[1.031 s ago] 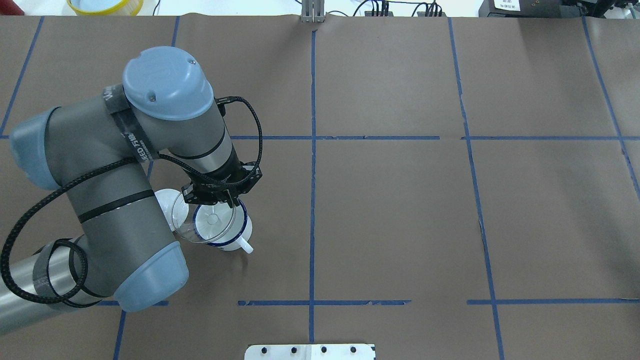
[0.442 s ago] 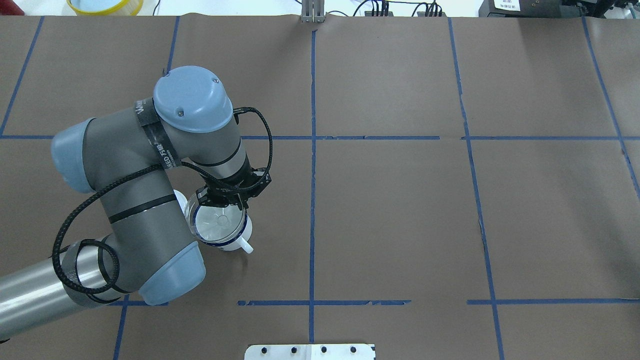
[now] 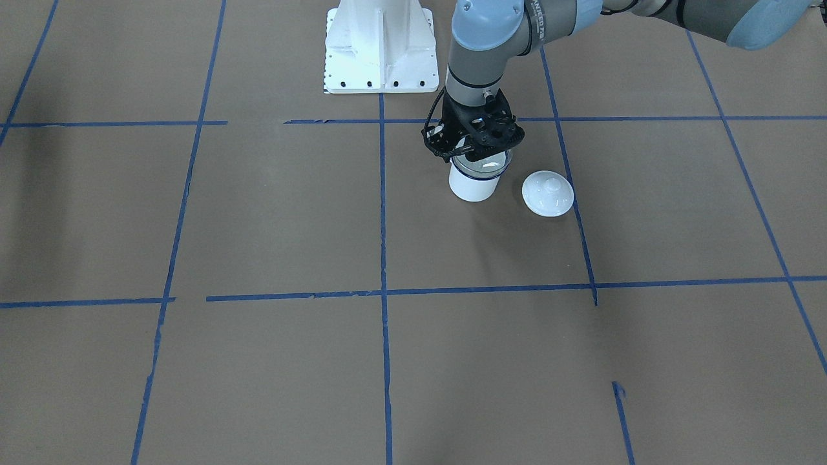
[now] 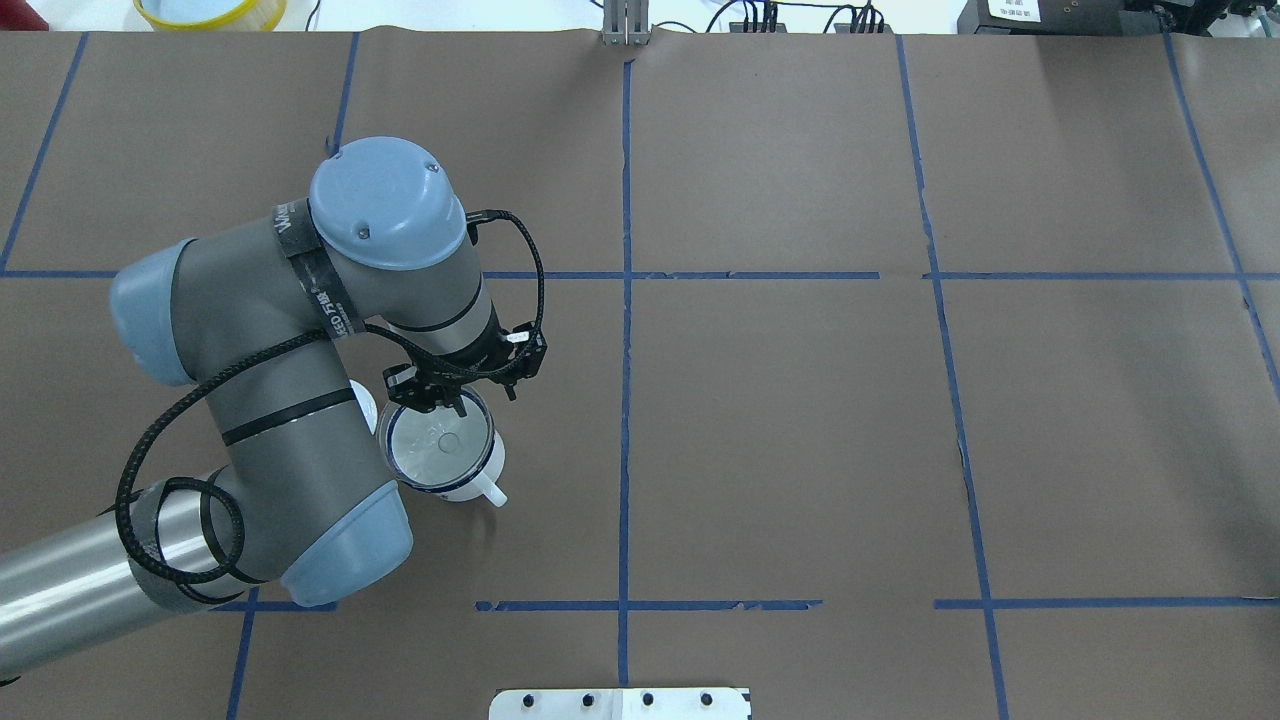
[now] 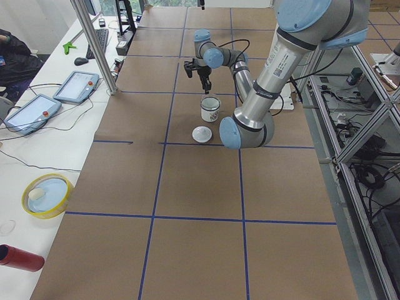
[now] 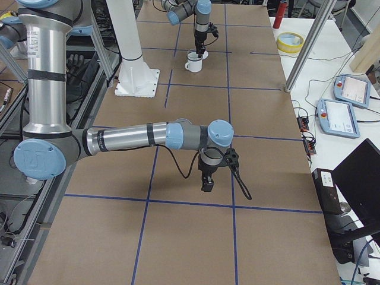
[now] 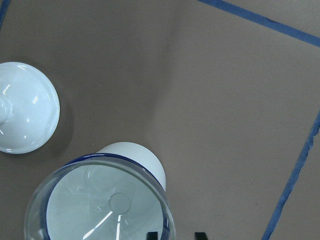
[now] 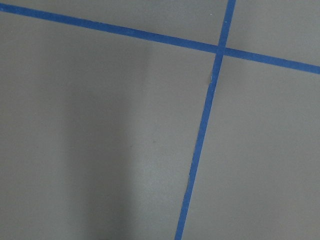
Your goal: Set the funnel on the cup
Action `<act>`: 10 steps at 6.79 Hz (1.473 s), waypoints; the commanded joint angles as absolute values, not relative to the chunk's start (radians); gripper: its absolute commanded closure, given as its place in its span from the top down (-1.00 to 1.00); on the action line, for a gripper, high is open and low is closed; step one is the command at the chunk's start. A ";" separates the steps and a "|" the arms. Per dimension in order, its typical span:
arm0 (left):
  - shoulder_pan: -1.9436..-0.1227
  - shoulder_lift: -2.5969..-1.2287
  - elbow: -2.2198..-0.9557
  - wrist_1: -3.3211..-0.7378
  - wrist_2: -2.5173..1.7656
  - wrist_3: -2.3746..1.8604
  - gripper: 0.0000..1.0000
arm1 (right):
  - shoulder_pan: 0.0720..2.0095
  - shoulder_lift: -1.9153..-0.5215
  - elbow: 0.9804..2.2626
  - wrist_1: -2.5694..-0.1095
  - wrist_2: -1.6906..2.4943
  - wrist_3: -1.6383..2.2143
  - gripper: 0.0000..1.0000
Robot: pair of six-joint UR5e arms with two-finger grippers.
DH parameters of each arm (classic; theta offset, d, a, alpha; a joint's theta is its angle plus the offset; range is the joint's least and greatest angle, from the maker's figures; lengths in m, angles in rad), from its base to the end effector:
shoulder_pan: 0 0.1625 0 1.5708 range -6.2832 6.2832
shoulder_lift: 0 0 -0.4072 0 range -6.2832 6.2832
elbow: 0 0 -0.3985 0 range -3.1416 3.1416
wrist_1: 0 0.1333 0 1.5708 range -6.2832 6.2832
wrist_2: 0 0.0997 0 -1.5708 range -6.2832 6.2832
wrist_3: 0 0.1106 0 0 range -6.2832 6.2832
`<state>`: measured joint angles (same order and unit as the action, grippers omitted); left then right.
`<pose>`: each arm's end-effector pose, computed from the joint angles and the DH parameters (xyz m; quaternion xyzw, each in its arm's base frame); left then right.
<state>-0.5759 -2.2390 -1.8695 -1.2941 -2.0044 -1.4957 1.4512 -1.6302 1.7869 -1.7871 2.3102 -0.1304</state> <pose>0.4722 -0.4101 0.1680 -0.0861 0.3778 -0.1572 0.9084 0.0030 -0.4678 0.5943 -0.0258 -0.3613 -0.1055 0.9261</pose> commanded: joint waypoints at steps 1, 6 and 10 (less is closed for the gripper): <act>-0.589 -2.238 -1.916 -1.293 -1.968 -1.496 1.00 | 1.451 -1.631 1.787 -1.787 2.310 -0.130 1.00; -0.967 -2.125 -2.039 -1.289 -2.020 -1.092 1.00 | 1.451 -1.631 1.787 -1.789 2.310 -0.130 1.00; -1.338 -1.890 -1.966 -1.292 -2.157 -0.394 1.00 | 1.451 -1.629 1.787 -1.787 2.310 -0.130 1.00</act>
